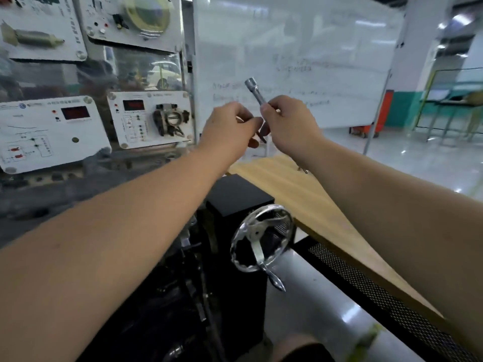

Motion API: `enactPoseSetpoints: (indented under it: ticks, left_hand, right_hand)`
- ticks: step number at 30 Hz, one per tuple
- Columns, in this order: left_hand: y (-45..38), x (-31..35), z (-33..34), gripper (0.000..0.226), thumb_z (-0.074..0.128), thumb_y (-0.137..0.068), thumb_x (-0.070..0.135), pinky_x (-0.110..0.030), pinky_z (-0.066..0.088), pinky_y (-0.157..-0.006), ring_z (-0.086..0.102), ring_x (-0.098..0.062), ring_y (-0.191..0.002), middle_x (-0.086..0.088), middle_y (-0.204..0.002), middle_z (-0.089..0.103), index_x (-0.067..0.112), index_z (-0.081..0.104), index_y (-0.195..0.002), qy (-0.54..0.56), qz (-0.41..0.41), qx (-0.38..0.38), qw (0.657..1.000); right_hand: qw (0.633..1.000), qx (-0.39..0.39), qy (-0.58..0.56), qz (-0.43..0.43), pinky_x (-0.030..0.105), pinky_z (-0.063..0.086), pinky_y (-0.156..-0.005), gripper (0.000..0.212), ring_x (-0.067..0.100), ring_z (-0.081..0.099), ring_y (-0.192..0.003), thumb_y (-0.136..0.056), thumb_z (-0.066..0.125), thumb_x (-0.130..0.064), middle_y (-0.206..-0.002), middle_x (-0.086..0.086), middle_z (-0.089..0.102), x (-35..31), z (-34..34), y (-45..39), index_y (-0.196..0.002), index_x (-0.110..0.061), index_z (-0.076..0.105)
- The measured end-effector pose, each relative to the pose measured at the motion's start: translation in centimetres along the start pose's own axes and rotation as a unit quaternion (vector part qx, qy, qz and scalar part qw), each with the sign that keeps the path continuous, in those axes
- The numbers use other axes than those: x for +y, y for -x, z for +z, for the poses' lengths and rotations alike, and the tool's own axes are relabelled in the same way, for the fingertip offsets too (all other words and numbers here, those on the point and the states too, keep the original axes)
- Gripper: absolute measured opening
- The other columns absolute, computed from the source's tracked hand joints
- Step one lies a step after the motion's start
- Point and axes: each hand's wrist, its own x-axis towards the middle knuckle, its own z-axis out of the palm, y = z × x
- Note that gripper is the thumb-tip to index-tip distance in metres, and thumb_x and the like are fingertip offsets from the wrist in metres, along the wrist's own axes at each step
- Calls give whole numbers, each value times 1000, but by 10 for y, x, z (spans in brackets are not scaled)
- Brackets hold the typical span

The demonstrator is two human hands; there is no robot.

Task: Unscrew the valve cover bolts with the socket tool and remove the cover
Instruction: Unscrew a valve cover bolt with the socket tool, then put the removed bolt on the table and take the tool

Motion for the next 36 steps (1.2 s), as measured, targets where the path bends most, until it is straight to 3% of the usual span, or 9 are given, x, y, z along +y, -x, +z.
enactPoseSetpoints:
  ticks: [3,9,11,15,18,22,26,32,36]
  left_hand:
    - [30,22,70,14,75,-80,22,-29,45,-61,75,-10,-65,4,-74,78,18,63,-86,88,-39,-69,993]
    - [97,44,207,12,77,-85,18,-29,47,-64,76,-10,-72,-3,-83,79,17,66,-86,198,-84,-213,953]
    - [120,47,244,11,77,-88,22,-29,48,-65,76,-8,-75,2,-80,78,19,67,-87,189,-69,-260,944]
    - [161,42,302,8,74,-90,24,-23,48,-66,72,-8,-80,7,-77,75,26,68,-87,79,1,-321,944]
    - [189,39,331,11,72,-93,31,-12,39,-61,60,-1,-78,16,-81,65,29,64,-86,-11,74,-361,930]
    - [222,44,363,11,68,-97,34,-26,49,-76,62,-10,-87,10,-92,64,25,67,-102,-73,141,-409,899]
    - [248,56,388,16,68,-97,36,-25,46,-82,60,-9,-94,9,-105,69,26,69,-109,-69,163,-433,884]
    - [258,62,399,30,73,-92,41,-24,51,-79,60,-3,-88,15,-100,67,27,66,-117,-74,235,-467,849]
    - [249,52,395,41,77,-89,39,-10,38,-68,55,5,-81,21,-99,59,27,63,-125,-67,225,-474,849]
  right_hand:
    - [996,-12,75,50,24,36,-44,24,10,52,-53,-104,48,-31,-71,-5,63,40,-59,27,-91,-18,64]
    - [969,-25,183,166,25,38,-48,31,15,48,-54,-104,52,-27,-71,3,63,121,-170,101,-94,-3,69]
    - [957,-27,203,204,28,41,-55,31,16,52,-60,-104,53,-28,-83,7,72,143,-200,124,-100,-3,71]
    - [943,-10,206,259,29,41,-51,28,15,52,-54,-105,52,-28,-86,4,76,178,-245,156,-102,-5,69]
    - [936,2,211,283,30,44,-50,29,21,52,-56,-105,52,-29,-83,0,76,195,-274,172,-102,-6,69]
    - [930,21,211,299,21,39,-38,26,13,49,-48,-104,54,-28,-79,-2,75,209,-305,187,-100,-7,68]
    - [925,21,218,311,23,41,-41,25,16,50,-51,-104,53,-27,-80,-1,76,218,-324,199,-102,-7,68]
    - [930,23,200,308,21,41,-42,23,15,50,-50,-104,53,-28,-78,-3,76,228,-328,204,-98,-10,66]
    - [934,25,189,303,18,40,-40,21,13,50,-49,-104,53,-28,-74,-6,74,227,-322,200,-95,-14,66]
